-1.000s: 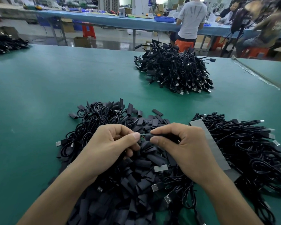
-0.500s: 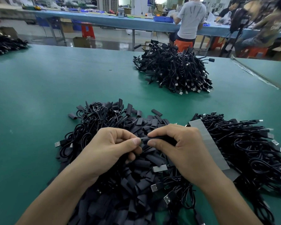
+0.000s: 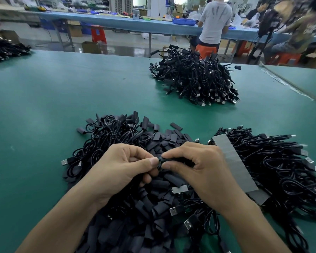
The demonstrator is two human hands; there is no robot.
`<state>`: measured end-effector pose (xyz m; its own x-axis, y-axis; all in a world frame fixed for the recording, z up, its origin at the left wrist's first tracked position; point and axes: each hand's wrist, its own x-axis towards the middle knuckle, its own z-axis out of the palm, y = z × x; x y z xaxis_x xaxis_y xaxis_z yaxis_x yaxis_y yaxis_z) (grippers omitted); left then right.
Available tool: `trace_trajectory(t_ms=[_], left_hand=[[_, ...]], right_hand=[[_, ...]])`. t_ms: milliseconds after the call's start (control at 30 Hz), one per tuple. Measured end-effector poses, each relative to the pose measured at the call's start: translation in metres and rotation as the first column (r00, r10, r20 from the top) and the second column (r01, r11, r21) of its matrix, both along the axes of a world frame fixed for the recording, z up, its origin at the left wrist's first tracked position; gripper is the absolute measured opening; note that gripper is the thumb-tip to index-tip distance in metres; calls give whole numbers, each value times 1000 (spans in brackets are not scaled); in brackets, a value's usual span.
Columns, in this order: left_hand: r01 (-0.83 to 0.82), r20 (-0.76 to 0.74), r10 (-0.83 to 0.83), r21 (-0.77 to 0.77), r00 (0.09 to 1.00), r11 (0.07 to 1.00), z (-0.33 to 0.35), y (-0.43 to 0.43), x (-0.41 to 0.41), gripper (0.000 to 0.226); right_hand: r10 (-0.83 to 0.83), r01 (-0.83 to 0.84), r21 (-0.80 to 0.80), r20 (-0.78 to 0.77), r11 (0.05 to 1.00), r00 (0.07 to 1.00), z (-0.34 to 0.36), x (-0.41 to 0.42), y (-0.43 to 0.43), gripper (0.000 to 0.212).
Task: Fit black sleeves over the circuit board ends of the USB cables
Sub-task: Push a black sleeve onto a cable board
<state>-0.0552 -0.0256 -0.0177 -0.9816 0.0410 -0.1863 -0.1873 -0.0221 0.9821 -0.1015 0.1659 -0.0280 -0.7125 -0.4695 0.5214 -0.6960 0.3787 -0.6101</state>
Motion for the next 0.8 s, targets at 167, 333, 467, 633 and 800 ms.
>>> trace_trajectory(t_ms=[167,333,467,633,800], left_hand=[[-5,20,5,11,1000,1000,-1,2,-1,18],[17,33,-17,2,999,1000,-1,4,0,20],[15,34,-14,-10,999,1000,-2,6,0,18],[0,56,-1,12,998,1000,-1,4,-1,17],[-17,66,14,37,998,999,-1,5,-1,19]], right_hand=[[41,-42,16,46,999,998,1,-2,4,21],[67,-70,37,81,997,994,-1,-3,7,16],[52,-54,37,46,998,998,-2,-4,7,13],[40,-41,37,12,998,999,-3,-1,2,12],[48,-50,52,32,997,998,-1,0,1,13]])
